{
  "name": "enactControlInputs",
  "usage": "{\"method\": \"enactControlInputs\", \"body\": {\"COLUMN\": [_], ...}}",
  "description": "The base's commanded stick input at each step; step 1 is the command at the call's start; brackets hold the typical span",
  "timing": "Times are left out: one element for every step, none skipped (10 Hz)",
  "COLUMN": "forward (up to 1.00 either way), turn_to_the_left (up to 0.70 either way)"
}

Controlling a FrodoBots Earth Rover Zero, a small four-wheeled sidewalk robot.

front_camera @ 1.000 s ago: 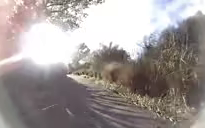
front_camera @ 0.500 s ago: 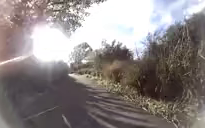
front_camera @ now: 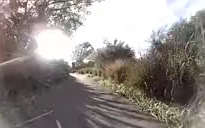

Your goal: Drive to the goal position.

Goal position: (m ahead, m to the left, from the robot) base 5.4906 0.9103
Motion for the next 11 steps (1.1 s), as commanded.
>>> {"method": "enactControlInputs", "body": {"forward": [0.50,0.50,0.50,0.50,0.50,0.50,0.50,0.50,0.50,0.50,0.50], "turn_to_the_left": [0.01,0.01,0.01,0.01,0.01,0.01,0.01,0.01,0.01,0.01,0.01]}}
